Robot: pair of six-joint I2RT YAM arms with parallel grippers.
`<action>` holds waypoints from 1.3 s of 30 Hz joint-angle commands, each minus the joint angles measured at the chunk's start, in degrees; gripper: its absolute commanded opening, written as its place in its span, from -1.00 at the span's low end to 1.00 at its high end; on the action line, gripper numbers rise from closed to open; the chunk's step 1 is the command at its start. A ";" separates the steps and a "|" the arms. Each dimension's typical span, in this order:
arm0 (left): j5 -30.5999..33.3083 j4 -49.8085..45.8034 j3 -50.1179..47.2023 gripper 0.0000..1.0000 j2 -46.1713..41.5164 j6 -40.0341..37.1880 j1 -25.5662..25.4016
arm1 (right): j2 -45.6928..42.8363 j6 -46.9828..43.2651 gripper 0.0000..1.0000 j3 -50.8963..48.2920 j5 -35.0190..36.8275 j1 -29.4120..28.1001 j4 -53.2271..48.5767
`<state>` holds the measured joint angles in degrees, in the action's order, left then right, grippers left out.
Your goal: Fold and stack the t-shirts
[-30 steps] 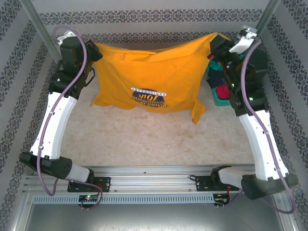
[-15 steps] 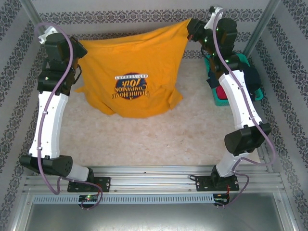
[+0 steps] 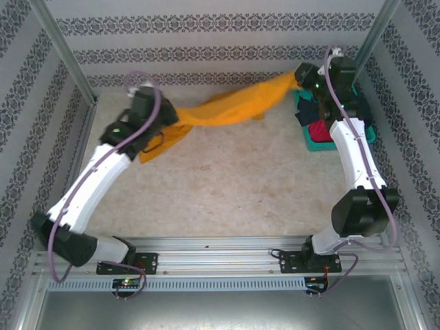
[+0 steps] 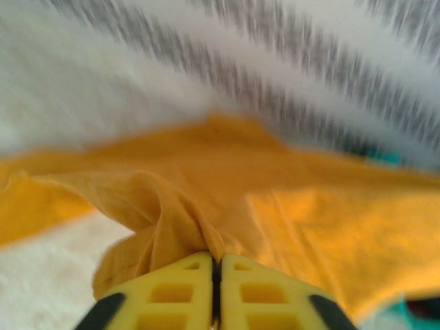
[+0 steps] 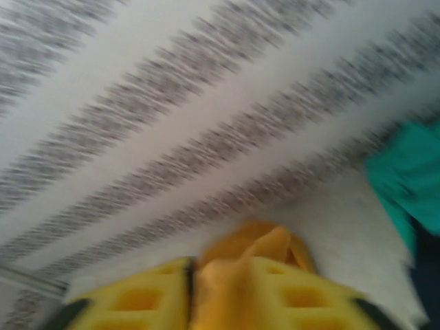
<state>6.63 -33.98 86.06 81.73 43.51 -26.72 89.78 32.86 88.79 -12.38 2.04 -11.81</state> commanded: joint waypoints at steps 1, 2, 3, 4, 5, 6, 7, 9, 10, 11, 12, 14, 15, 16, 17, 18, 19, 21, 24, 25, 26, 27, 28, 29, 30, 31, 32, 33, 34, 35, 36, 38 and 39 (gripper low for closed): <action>-10.94 2.21 -0.30 0.66 6.61 4.65 -5.07 | -2.00 0.29 0.64 -4.51 4.78 2.08 -2.94; -13.23 1.43 0.45 0.99 8.56 4.03 -6.15 | -2.76 -0.01 0.78 -5.82 5.88 2.24 -3.29; -14.11 0.45 1.05 1.00 9.59 3.58 -6.68 | -3.57 -0.44 0.85 -6.77 6.61 2.28 -3.38; -13.76 -0.49 1.08 1.00 9.76 3.01 -6.68 | -4.30 -0.58 0.88 -8.00 6.98 2.18 -3.35; -12.28 -0.88 0.18 1.00 9.09 1.92 -6.54 | -4.93 -0.70 0.89 -9.07 6.97 1.89 -3.35; -11.36 -1.05 -0.78 1.00 8.27 1.07 -6.02 | -5.39 -0.70 0.89 -10.05 6.94 1.58 -3.32; -11.03 -1.34 -2.10 1.00 7.30 0.75 -4.51 | -5.80 -0.84 0.89 -11.16 6.89 1.03 -3.30; -11.27 -2.01 -4.82 1.00 5.51 0.88 -0.80 | -6.28 -1.21 0.88 -13.03 6.84 -0.90 -3.22; -10.74 -2.23 -6.33 1.00 4.51 0.79 1.90 | -6.33 -1.69 0.87 -13.97 6.61 -2.06 -3.25; -9.90 -2.22 -7.70 1.00 3.60 0.39 4.17 | -6.05 -2.61 0.83 -14.77 6.21 -3.98 -2.93; -9.40 -2.32 -8.72 1.00 3.10 0.27 6.71 | -5.69 -3.64 0.81 -15.35 5.69 -5.69 -2.87; -9.03 -2.44 -10.72 1.00 2.50 0.72 12.72 | -4.08 -7.48 0.73 -15.90 4.34 -10.60 -2.84; -8.89 -2.45 -11.50 1.00 2.52 1.16 15.19 | -3.16 -10.04 0.71 -15.89 3.97 -13.00 -2.89; -9.04 -2.43 -12.31 1.00 2.41 1.96 18.17 | -2.06 -12.96 0.70 -15.93 3.36 -15.98 -3.02; -9.30 -2.13 -13.26 1.00 2.41 2.65 20.48 | -0.54 -16.09 0.70 -15.90 2.57 -19.07 -2.87; -9.59 -1.70 -13.95 1.00 2.36 3.10 22.63 | 0.81 -18.68 0.70 -15.82 1.66 -21.59 -2.99; -9.61 -1.30 -14.62 1.00 2.38 3.41 24.50 | 2.46 -21.38 0.70 -15.44 0.80 -24.48 -3.36; -10.02 -0.92 -15.77 1.00 2.37 4.33 27.63 | 6.33 -27.03 0.70 -14.03 -0.35 -30.12 -3.88; -12.06 -0.47 -17.45 1.00 2.38 5.84 31.54 | 13.03 -33.12 0.68 -9.92 -1.26 -37.08 -6.56; -12.46 -0.43 -17.84 1.00 2.33 6.04 32.34 | 15.37 -34.87 0.68 -7.94 -1.30 -38.81 -8.24; -12.48 -0.47 -18.26 1.00 2.14 6.00 32.93 | 18.20 -36.52 0.67 -5.74 -1.02 -40.63 -10.15; -12.42 -0.47 -18.59 1.00 1.91 5.93 33.34 | 20.90 -38.28 0.66 -3.80 -0.17 -42.06 -12.00; -12.52 -0.52 -18.95 1.00 1.73 5.89 33.56 | 23.12 -39.54 0.64 -2.18 0.77 -43.29 -13.19; -12.49 -0.56 -19.17 1.00 1.70 5.89 33.75 | 25.33 -40.56 0.61 -0.95 1.69 -44.15 -14.31; -12.50 -0.63 -19.52 1.00 1.65 5.97 33.85 | 27.16 -41.30 0.57 0.03 2.75 -44.83 -15.25; -12.48 -0.65 -19.79 1.00 1.59 6.06 33.92 | 28.30 -41.41 0.52 0.52 3.87 -45.15 -15.76; -12.52 -0.57 -20.07 1.00 1.57 6.15 33.93 | 29.42 -41.70 0.49 0.74 4.48 -45.26 -16.14; -12.51 -0.48 -20.35 1.00 1.41 6.23 33.93 | 30.14 -41.94 0.45 0.62 5.10 -45.28 -16.29; -12.44 -0.37 -20.69 1.00 1.41 6.39 33.93 | 30.51 -42.06 0.42 0.31 5.80 -45.22 -16.35; -12.45 -0.25 -21.05 1.00 1.36 6.40 33.93 | 30.84 -42.70 0.37 -0.05 6.66 -45.12 -16.66; -12.51 -0.05 -21.32 1.00 1.43 6.48 33.93 | 31.00 -43.39 0.34 -0.26 7.49 -45.19 -17.16; -12.57 0.35 -21.85 1.00 1.57 6.67 33.99 | 31.02 -44.06 0.22 -0.78 8.78 -45.01 -17.80; -12.69 0.54 -22.06 1.00 1.65 6.68 33.93 | 30.90 -44.23 0.14 -1.19 9.40 -44.79 -17.88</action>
<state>-5.65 -34.26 64.97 84.36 48.95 6.87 120.81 -8.51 87.64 -6.66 -43.31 -27.53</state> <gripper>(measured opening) 0.998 0.591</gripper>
